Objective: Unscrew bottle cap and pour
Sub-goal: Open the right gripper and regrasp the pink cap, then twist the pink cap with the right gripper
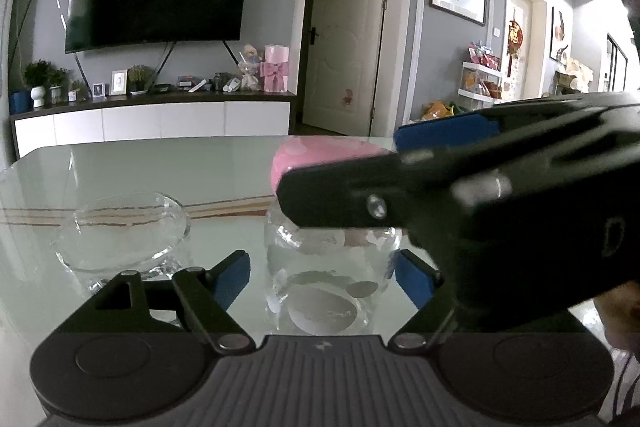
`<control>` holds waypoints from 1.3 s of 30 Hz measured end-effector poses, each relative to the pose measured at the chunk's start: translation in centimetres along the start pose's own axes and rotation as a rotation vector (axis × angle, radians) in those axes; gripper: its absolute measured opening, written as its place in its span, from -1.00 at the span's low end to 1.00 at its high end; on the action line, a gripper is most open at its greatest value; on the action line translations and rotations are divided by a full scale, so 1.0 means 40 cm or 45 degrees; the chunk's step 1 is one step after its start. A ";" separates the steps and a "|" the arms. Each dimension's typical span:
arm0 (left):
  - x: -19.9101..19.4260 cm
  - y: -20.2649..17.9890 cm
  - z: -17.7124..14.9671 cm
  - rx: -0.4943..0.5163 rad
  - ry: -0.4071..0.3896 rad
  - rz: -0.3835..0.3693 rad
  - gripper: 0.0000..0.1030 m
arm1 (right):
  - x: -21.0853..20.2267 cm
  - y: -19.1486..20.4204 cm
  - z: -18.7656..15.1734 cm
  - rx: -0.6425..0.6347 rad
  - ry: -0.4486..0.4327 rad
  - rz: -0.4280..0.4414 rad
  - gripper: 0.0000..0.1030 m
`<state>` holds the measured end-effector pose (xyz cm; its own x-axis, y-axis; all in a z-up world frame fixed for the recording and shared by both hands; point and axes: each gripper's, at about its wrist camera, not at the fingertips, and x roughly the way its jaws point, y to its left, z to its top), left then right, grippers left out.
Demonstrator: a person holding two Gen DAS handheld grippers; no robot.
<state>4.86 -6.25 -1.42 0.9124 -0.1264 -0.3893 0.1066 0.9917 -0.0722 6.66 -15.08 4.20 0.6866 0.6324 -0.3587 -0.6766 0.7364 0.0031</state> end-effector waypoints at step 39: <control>0.015 0.036 0.054 0.026 -0.011 -0.013 0.44 | 0.053 0.035 -0.012 0.021 0.060 -0.100 0.29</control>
<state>6.42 -4.86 0.22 0.9147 -0.1360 -0.3806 0.1235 0.9907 -0.0572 7.04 -12.83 2.99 0.7241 0.5607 -0.4017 -0.6163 0.7874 -0.0117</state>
